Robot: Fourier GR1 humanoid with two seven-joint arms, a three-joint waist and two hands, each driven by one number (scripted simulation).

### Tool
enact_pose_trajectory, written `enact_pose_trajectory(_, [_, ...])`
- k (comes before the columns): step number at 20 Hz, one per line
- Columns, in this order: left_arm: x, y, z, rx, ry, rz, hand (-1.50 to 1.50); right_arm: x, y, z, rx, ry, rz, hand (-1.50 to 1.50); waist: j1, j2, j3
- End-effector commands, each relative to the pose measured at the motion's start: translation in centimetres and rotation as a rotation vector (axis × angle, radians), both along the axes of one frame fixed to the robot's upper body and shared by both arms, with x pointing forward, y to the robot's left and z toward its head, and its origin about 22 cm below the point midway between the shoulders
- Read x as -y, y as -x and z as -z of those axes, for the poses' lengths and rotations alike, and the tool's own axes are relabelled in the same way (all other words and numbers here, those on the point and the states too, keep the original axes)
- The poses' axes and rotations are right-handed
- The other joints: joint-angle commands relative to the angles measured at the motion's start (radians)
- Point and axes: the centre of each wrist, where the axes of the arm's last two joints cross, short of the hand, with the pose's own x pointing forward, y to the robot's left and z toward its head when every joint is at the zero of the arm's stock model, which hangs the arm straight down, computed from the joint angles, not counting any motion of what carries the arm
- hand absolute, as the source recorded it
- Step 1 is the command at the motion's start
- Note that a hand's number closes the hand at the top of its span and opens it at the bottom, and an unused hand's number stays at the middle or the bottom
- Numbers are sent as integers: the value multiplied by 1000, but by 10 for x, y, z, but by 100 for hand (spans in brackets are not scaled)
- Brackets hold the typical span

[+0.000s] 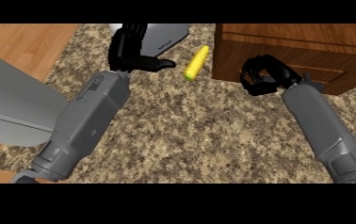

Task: Pick up the cup, place it into the drawer and close the drawer

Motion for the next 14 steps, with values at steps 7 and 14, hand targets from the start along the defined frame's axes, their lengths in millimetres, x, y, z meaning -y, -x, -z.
enact_pose_trajectory(7, [-10, 8, 8, -4, 1, 54, -150, 36, -33, -89, 153, -35, 155, 150, 59, 22, -6])
enact_pose_trajectory(14, [-15, 9, 7, 4, 21, 75, -150, 48, -29, -95, 134, -76, 146, 150, 76, 26, -6])
